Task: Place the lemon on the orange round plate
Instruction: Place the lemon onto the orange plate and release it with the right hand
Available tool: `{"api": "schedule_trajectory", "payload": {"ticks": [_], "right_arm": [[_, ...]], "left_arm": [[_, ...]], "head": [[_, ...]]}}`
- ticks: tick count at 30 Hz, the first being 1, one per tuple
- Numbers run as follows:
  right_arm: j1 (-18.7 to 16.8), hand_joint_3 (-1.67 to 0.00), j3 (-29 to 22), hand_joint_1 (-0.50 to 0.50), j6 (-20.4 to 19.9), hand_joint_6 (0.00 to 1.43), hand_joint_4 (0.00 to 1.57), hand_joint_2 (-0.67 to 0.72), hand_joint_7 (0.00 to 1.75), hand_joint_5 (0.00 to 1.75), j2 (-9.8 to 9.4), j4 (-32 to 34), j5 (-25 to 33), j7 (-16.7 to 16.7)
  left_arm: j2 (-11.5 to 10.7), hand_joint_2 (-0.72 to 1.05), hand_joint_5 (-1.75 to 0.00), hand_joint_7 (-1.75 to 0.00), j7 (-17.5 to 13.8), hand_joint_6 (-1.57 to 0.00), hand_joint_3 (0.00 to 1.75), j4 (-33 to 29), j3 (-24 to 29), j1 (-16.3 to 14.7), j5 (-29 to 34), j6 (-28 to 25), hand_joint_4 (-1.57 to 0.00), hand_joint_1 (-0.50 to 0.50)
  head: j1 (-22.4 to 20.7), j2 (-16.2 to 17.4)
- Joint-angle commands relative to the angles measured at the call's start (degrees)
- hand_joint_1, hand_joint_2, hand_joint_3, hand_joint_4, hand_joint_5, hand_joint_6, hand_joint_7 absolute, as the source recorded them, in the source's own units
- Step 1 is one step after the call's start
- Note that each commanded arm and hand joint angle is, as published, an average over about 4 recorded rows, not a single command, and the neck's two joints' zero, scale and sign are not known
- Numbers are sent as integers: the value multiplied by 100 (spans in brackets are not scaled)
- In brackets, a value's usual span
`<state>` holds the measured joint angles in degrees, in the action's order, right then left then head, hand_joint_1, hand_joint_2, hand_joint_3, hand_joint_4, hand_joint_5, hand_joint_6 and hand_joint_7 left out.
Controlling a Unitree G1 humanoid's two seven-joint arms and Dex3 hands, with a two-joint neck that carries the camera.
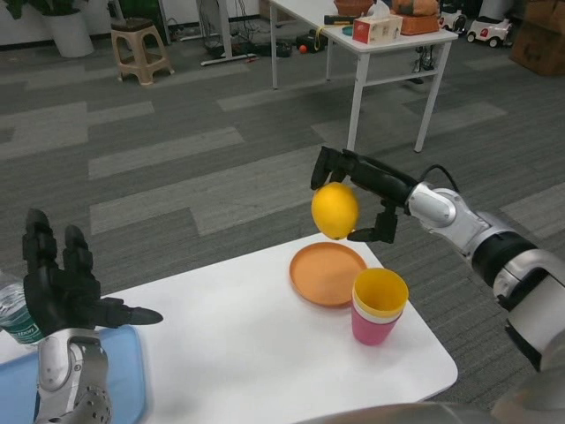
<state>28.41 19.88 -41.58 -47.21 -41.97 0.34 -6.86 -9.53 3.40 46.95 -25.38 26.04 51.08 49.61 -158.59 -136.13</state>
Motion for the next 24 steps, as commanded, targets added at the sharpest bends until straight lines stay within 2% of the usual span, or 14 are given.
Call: {"api": "schedule_trajectory", "payload": {"ticks": [1, 9, 15, 21, 24], "right_arm": [[492, -159, 475, -33, 9, 29, 17, 15, 168, 155, 6, -461, 28, -34], [1386, -159, 1506, -33, 9, 29, 17, 15, 168, 155, 441, -1301, 23, 198], [1993, -159, 2613, -33, 44, 34, 17, 15, 168, 155, 748, -1876, 10, 440], [2287, -159, 3510, -33, 189, 34, 20, 15, 166, 155, 884, -2320, 10, 550], [2300, -159, 3652, -33, 233, 34, 20, 15, 166, 155, 922, -2434, 4, 598]], "left_arm": [[-31, -64, 0, -3, -6, 0, 9, 5, -16, 44, -10, 14, 0, -50], [22, -64, 0, 0, -6, 0, 9, 43, -20, 77, -10, 14, 0, -50], [48, -64, 0, 0, -6, 0, 9, 87, -33, 77, -10, 10, 0, -50], [83, -64, 0, 0, -6, 0, 9, 113, -42, 81, -10, 10, 0, -50], [83, -64, 0, 0, -6, 0, 9, 122, -51, 103, -10, 12, 0, -50]], "head": [[21, -1], [59, 45], [161, 90], [193, 130], [212, 161]]}}
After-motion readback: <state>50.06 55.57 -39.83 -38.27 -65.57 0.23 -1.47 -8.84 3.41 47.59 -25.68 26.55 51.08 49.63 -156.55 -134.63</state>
